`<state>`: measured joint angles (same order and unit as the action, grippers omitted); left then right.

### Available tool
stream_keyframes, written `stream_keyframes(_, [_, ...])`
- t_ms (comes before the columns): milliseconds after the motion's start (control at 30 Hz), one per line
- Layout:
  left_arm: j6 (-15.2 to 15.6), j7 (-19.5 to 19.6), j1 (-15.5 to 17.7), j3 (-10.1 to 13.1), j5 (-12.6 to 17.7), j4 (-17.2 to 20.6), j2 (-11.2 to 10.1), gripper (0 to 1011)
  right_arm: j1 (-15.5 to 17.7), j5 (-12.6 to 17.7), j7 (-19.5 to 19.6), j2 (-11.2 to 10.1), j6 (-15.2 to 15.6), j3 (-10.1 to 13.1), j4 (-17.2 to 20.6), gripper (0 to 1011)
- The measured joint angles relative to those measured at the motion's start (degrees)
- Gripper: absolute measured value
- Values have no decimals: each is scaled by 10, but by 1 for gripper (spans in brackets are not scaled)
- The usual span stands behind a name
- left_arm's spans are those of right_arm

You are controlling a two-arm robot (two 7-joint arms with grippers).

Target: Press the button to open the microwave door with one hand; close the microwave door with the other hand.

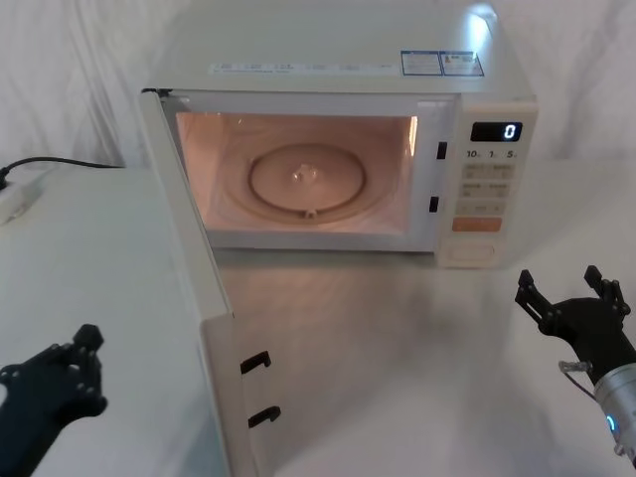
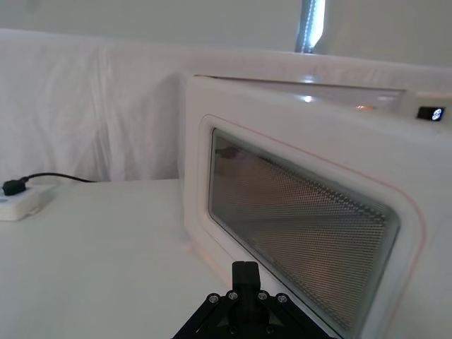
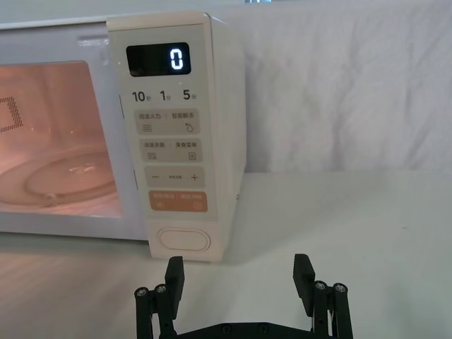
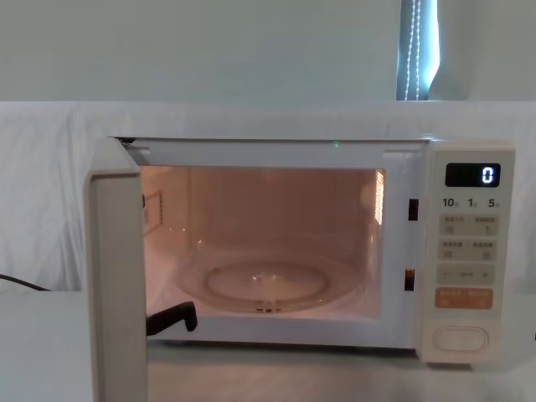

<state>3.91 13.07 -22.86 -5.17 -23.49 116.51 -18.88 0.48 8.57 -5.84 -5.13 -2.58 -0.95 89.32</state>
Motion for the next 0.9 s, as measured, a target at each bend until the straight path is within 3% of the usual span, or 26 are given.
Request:
stream_keyframes(100, [11,14,-14,-17,-26,16,-11,0,0,0,0,0,0,0,0,1002])
stream_keyframes(267, [39,49,-47,-69,-99,57,-37,0,0,0,0,0,0,0,0,1002])
stream_keyframes(467, [59,69,-56,-97,-148,82,-54,0,0,0,0,0,0,0,0,1002])
stream_keyframes(633, [72,75,-46,-98,-170,91,-69,0,0,0,0,0,0,0,0,1002])
stream_keyframes(900, [94,68,15,-55,-183,79,-100,0,0,0,0,0,0,0,0,1002])
